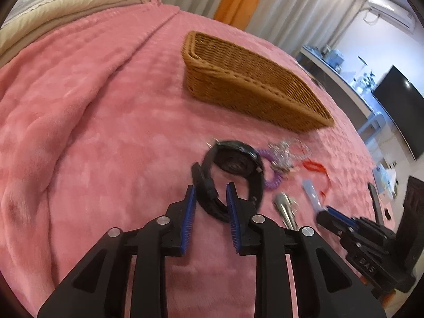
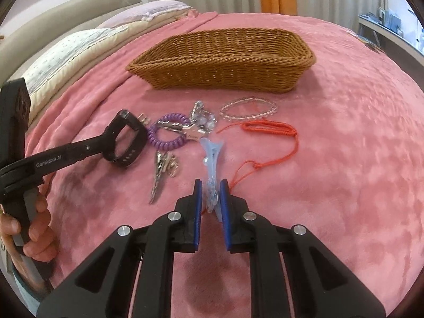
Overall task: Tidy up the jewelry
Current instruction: 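Grasp the black watch with left gripper while right grasps the light blue hair clip, then carry the watch and hair clip over the wicker basket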
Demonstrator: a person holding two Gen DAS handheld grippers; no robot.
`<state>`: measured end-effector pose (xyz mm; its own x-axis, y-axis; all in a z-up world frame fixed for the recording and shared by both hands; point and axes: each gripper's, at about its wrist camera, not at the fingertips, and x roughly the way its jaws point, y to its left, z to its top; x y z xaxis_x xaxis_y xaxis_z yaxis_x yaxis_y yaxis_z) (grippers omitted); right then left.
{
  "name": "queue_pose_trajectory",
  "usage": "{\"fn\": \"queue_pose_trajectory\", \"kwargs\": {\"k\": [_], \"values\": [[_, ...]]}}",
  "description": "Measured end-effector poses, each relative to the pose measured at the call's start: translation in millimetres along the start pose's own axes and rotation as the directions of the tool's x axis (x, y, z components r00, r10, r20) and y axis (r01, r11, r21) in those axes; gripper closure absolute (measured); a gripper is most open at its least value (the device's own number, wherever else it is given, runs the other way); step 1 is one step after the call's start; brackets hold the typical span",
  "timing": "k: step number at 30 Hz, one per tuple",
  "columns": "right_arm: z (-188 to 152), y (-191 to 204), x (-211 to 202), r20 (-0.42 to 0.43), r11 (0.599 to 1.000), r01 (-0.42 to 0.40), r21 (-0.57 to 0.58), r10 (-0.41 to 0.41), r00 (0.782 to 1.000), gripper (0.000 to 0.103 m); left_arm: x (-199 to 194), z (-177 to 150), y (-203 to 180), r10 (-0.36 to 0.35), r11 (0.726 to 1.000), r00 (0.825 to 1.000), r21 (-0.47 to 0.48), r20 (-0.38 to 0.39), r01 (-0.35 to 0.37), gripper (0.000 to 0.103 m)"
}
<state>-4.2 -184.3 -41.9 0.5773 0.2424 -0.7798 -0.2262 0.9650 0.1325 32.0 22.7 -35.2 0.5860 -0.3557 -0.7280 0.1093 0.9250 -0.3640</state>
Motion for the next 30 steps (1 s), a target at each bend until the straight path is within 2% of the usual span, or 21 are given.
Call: {"fn": "queue_pose_trajectory", "kwargs": {"k": [5,6,9,10,12,16,18,19,20,21,24,25,27,29,30], "values": [[-2,-2,-2,-0.012,1.0,-0.021,-0.004,0.021,1.0,0.091,-6,-5,-9,-0.074,0.997,0.995,0.033,-0.073,0.076,0.069],[-1,-3,-2,-0.013,1.0,-0.022,-0.001,0.022,1.0,0.091,-8,-6,-9,-0.064,0.997,0.996,0.035,-0.065,0.067,0.066],[3,-3,-2,-0.012,1.0,-0.019,0.001,0.019,1.0,0.091,-17,-2,-8,0.021,0.999,0.999,0.031,0.03,-0.021,0.056],[3,-3,-2,-0.01,1.0,-0.016,-0.002,0.016,1.0,0.091,-18,-1,-7,0.025,0.999,0.999,0.028,0.043,-0.027,0.052],[7,-1,-1,-0.007,1.0,-0.007,-0.013,0.007,1.0,0.091,-15,5,-7,0.028,0.999,0.998,0.024,0.064,-0.03,0.052],[14,6,3,-0.009,0.999,0.009,-0.039,-0.01,1.0,0.09,3,14,-8,0.097,0.995,0.994,0.032,0.055,-0.099,0.052],[16,8,6,-0.008,0.998,0.025,-0.051,-0.025,1.0,0.081,12,14,-8,0.117,0.992,0.992,0.039,0.042,-0.119,0.052],[16,8,8,-0.006,0.998,0.028,-0.052,-0.028,1.0,0.071,16,14,-7,0.128,0.991,0.991,0.042,0.03,-0.129,0.052],[17,9,9,-0.004,0.998,0.03,-0.052,-0.03,1.0,0.067,17,15,-8,0.137,0.989,0.99,0.05,0.032,-0.138,0.052],[17,9,10,-0.004,0.998,0.037,-0.058,-0.037,0.999,0.067,15,14,-6,0.14,0.988,0.989,0.056,0.037,-0.142,0.052],[14,11,17,-0.021,0.996,0.054,-0.069,-0.056,0.998,0.067,17,12,-8,0.15,0.986,0.988,0.064,0.041,-0.152,0.056],[14,12,19,-0.024,0.995,0.065,-0.074,-0.067,0.997,0.068,19,12,-9,0.163,0.984,0.986,0.066,0.04,-0.166,0.071],[14,14,20,-0.027,0.993,0.077,-0.089,-0.079,0.996,0.083,20,11,-10,0.159,0.984,0.987,0.073,0.036,-0.161,0.085],[13,18,20,-0.025,0.991,0.076,-0.11,-0.079,0.997,0.095,20,10,-12,0.165,0.982,0.985,0.087,0.043,-0.168,0.088],[12,21,19,-0.021,0.99,0.079,-0.118,-0.082,0.996,0.096,20,9,-14,0.169,0.98,0.985,0.094,0.047,-0.173,0.089]]}}
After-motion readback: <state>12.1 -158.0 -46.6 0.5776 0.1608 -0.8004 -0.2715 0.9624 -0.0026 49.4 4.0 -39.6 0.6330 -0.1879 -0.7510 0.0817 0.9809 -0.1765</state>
